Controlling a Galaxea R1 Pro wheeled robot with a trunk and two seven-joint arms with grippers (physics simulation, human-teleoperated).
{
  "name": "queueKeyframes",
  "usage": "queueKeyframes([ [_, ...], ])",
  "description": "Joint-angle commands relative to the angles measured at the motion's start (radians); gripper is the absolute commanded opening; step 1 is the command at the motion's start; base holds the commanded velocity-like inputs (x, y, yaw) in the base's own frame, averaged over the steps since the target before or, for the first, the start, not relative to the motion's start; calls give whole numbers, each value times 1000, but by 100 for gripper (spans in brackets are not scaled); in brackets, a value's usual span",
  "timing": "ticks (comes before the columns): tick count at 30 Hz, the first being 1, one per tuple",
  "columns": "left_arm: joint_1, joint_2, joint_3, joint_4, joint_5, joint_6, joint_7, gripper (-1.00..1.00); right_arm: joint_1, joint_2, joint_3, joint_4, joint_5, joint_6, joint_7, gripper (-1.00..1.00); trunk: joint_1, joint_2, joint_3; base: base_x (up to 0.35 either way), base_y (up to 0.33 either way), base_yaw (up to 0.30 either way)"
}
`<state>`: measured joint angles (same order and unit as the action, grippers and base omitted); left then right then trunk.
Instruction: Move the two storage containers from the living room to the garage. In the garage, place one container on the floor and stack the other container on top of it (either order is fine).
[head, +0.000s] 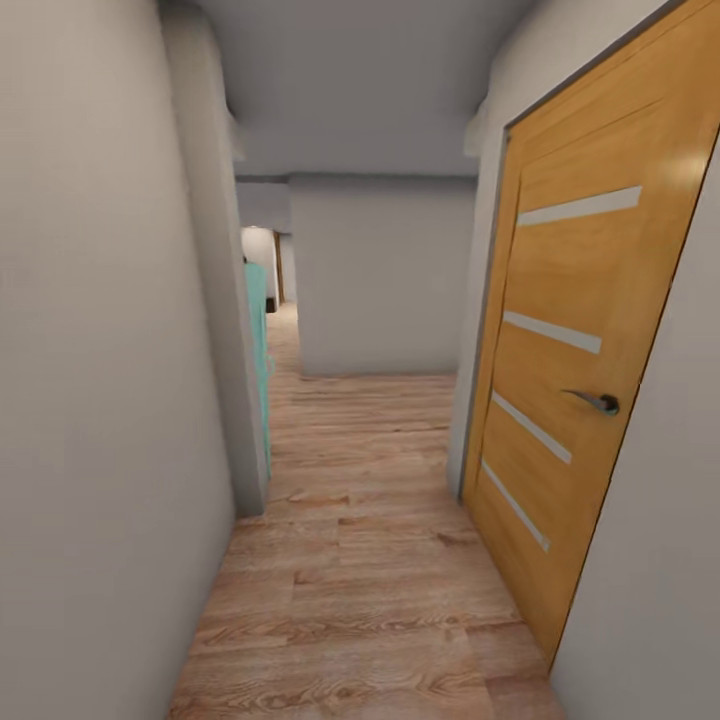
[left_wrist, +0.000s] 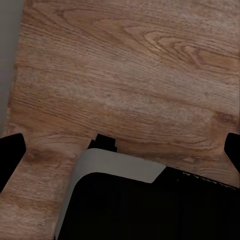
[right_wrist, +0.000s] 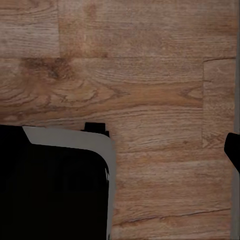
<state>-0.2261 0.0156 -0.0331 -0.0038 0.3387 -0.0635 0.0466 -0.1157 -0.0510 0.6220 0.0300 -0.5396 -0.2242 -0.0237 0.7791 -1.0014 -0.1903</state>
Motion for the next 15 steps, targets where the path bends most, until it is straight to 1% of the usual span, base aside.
queueKeyframes([
  [1,-1,0,-4,1,5,-3,2,100,-1,0,8,2,-6,-4,-1,100,1,-1,-1,321,0,232],
  [3,-1,0,-4,1,5,-3,2,100,-1,0,8,2,-7,-4,-1,100,1,-1,-1,321,0,180],
  [6,-1,0,-4,1,5,-4,2,100,-1,0,8,2,-8,-4,-1,100,1,-1,-1,321,0,84],
  [11,-1,0,-4,1,10,-3,1,100,-1,2,9,2,-6,-4,-1,100,1,-1,-1,321,0,24],
  [15,-1,-1,-4,1,28,-3,1,100,-1,2,10,2,-4,-4,-1,100,1,-1,-1,321,0,6],
])
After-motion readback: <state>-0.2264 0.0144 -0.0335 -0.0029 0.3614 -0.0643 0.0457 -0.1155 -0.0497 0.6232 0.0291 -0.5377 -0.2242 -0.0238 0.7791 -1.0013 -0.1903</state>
